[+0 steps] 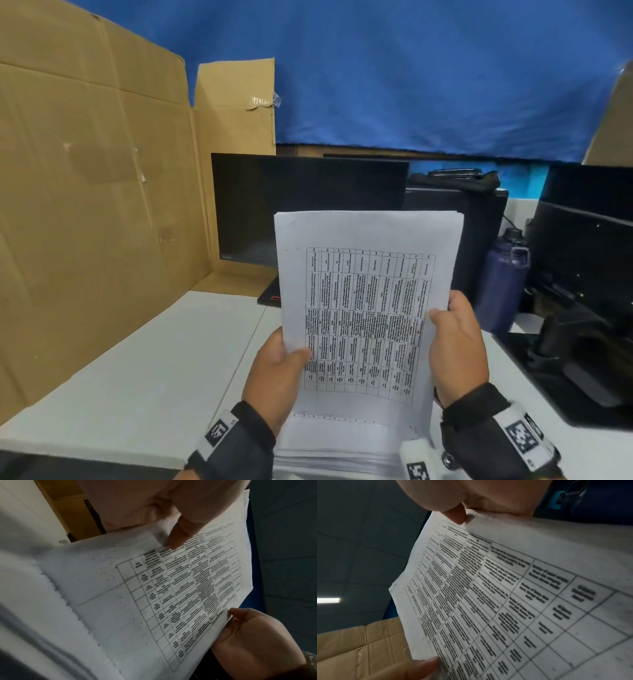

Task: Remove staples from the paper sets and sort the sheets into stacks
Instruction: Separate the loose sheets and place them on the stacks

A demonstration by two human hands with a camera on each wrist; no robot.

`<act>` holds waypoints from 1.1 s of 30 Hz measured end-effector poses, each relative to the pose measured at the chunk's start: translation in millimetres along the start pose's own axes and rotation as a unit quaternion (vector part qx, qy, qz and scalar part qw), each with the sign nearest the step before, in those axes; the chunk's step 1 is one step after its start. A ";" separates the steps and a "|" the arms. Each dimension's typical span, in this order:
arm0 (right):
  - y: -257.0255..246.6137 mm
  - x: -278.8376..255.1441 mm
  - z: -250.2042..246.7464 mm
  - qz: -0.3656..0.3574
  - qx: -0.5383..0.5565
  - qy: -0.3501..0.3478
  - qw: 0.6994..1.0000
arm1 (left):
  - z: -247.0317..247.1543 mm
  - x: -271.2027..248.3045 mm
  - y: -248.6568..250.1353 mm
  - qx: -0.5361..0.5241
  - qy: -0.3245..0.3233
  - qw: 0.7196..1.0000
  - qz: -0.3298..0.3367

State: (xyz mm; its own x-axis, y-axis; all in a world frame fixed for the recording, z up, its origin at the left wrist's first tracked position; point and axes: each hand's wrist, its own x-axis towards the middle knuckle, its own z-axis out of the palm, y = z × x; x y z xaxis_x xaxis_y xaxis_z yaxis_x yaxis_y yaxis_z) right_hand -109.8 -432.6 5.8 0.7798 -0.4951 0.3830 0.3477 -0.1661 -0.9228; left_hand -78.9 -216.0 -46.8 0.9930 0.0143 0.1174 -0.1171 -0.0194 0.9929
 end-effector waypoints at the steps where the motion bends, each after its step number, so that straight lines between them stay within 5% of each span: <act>1: 0.6 -1.3 0.0 0.003 -0.001 -0.005 1.000 | -0.5 -0.8 -2.9 -0.010 -0.015 1.000 -0.015; 5: 2.8 -1.6 1.4 0.007 -0.008 -0.015 1.000 | -0.8 -5.8 -17.8 0.023 -0.053 0.998 -0.032; 10: -11.1 13.2 1.5 -0.001 -0.076 -0.001 0.997 | -6.0 1.2 -1.0 0.096 0.002 0.995 0.035; 12: -20.3 18.0 -3.6 -0.069 -0.165 0.064 0.982 | -12.7 6.3 20.1 0.139 0.023 0.987 0.074; 14: -36.0 10.3 -5.1 -0.246 -0.273 0.134 0.920 | -21.7 12.0 46.4 0.228 0.049 0.966 0.111; 17: -61.8 -13.9 10.2 -0.509 -0.365 0.072 0.776 | -27.5 16.4 86.3 0.423 0.059 0.872 0.240; 19: -69.8 -18.5 25.0 -0.545 -0.448 0.010 0.709 | -22.6 12.0 111.2 0.537 0.053 0.761 0.359; 22: -81.1 -7.9 39.1 -0.477 -0.546 -0.063 0.686 | -14.6 2.2 138.4 0.642 0.032 0.620 0.450; 25: -90.2 5.5 38.9 -0.426 -0.554 -0.076 0.712 | -17.9 1.5 152.5 0.657 0.079 0.587 0.467; 27: -91.5 11.6 31.0 -0.364 -0.544 -0.073 0.752 | -28.1 7.7 157.4 0.628 0.143 0.620 0.449; 30: -82.4 24.2 10.7 -0.243 -0.457 -0.063 0.853 | -53.2 25.3 152.4 0.486 0.186 0.787 0.332; 33: -65.1 33.1 1.6 -0.150 -0.315 -0.062 0.935 | -63.7 35.8 128.7 0.247 0.138 0.936 0.210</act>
State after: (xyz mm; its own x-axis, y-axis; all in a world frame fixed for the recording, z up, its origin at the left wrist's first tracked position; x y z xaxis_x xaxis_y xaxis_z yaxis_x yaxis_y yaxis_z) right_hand -105.8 -436.8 78.6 0.7641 -0.2492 0.5950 0.2155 -0.7708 -0.5995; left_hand -59.6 -154.3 86.3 0.8112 0.1585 0.5628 -0.4058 -0.5404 0.7371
